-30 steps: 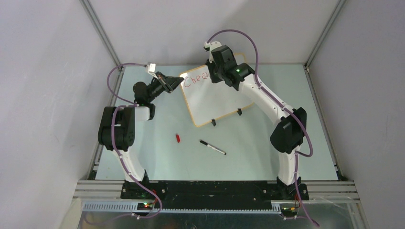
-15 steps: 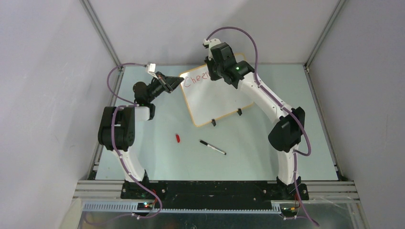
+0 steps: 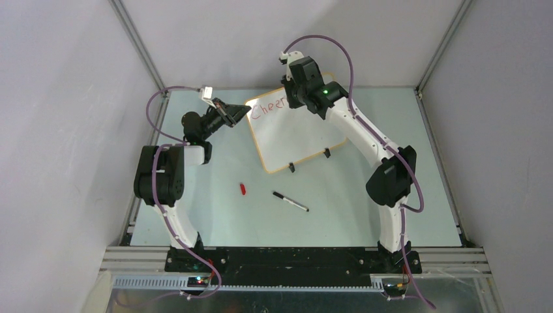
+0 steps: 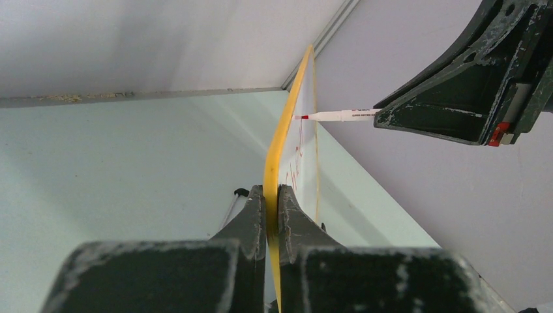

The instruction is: Write a sentence on the whiteboard

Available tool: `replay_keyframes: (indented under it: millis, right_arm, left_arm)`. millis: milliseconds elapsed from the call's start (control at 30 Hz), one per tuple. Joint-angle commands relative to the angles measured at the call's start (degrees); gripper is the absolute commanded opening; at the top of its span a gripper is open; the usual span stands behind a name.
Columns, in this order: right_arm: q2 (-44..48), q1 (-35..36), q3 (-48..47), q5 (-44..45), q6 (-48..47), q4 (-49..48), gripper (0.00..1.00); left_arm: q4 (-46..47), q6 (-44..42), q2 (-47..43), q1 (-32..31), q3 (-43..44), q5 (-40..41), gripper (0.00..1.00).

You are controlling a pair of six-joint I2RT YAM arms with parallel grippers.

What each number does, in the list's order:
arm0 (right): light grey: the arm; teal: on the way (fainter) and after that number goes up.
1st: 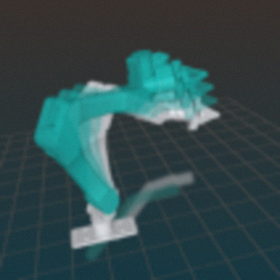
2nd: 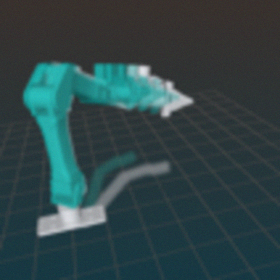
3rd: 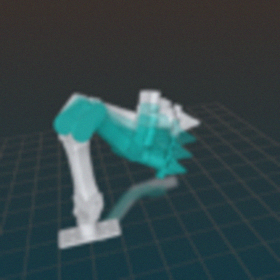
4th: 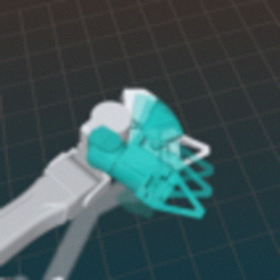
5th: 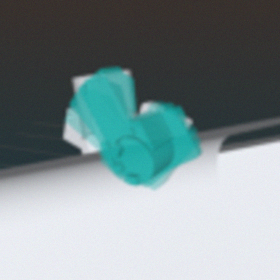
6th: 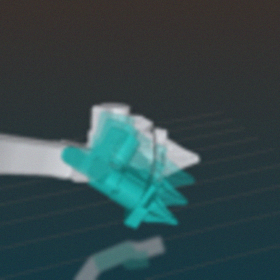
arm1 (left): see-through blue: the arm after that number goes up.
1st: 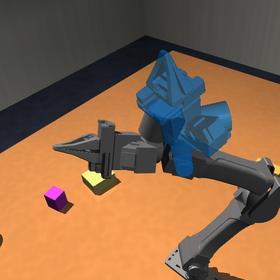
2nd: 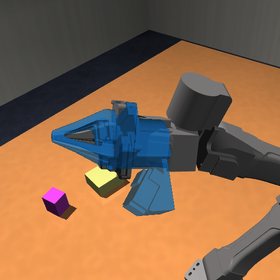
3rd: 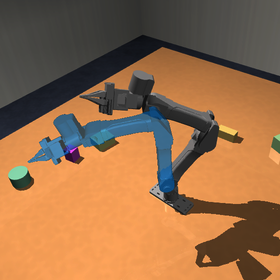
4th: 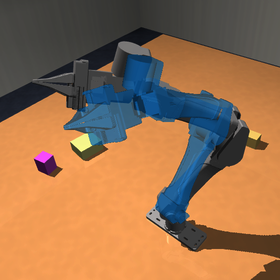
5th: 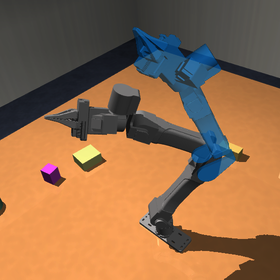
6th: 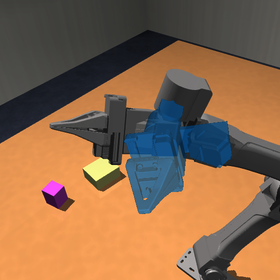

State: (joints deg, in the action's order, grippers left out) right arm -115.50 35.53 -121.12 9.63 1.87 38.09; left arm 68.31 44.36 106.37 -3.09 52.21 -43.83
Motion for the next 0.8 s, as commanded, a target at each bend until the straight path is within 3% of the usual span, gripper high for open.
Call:
replay_keyframes:
  millis: [0, 267, 467, 767]
  right_arm:
    - [-0.7, -0.5, -2.3, 1.1, -0.2, -0.6, 0.00]
    - [3.1, -0.4, 0.0, 0.1, -0.1, -2.3, 0.00]
    - [7.6, -1.5, 7.0, -2.6, 0.8, -6.6, 0.00]
    - [8.4, -3.8, 8.9, -4.7, 2.0, -7.1, 0.00]
  left_arm:
    - [0.7, -6.2, -1.7, -1.2, -0.9, -2.9, 0.00]
    - [0.8, -6.0, -1.5, -1.2, -0.7, -3.1, 0.00]
    - [1.3, -5.5, -1.3, -1.0, -0.8, -3.2, 0.00]
    - [2.5, -4.3, -0.9, -0.8, -0.8, -3.2, 0.00]
